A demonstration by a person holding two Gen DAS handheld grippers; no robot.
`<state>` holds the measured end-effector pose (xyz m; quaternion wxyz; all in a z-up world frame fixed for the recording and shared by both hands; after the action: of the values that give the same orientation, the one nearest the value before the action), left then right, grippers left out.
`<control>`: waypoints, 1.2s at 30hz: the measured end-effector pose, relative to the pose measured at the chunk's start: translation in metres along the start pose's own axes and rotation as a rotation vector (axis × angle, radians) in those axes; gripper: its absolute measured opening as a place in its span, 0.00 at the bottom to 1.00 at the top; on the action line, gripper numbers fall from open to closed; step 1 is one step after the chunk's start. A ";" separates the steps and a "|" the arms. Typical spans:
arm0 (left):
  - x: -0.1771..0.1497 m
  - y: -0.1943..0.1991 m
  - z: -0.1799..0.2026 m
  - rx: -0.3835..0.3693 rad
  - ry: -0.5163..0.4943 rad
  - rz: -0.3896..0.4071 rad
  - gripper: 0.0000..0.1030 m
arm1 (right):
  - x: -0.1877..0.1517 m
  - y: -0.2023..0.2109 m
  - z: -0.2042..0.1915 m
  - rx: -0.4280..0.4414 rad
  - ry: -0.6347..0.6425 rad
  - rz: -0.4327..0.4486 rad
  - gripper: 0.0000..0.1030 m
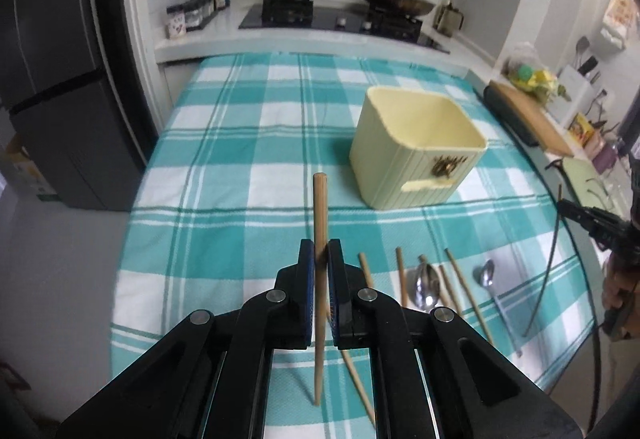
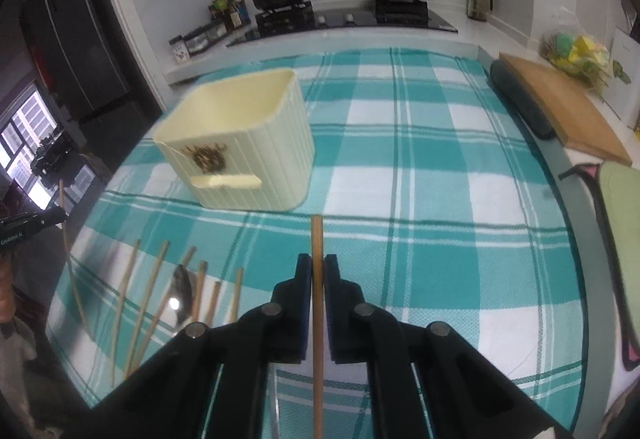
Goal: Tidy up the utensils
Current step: 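Lift the chopsticks and carry both grippers over the cream utensil box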
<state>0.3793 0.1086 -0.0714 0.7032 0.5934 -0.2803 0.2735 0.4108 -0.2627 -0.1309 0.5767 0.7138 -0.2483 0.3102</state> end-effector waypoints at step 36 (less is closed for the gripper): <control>0.168 -0.098 0.064 -0.052 0.131 0.291 0.05 | 0.189 -0.003 -0.065 0.028 0.033 0.348 0.06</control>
<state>0.5620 0.0400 -0.0086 0.6882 0.5089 -0.3237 0.4032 0.5323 -0.1984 0.0140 0.5085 0.6627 -0.3541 0.4206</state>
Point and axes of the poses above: each gripper's, at about its wrist camera, not at the fingertips, and y roughly against the way its jaws point, z to its right, x to its top, the point moved 8 cm from there along -y, roughly the way its jaws point, and after that the axes turned 6 degrees about z, right-handed, at the moved point
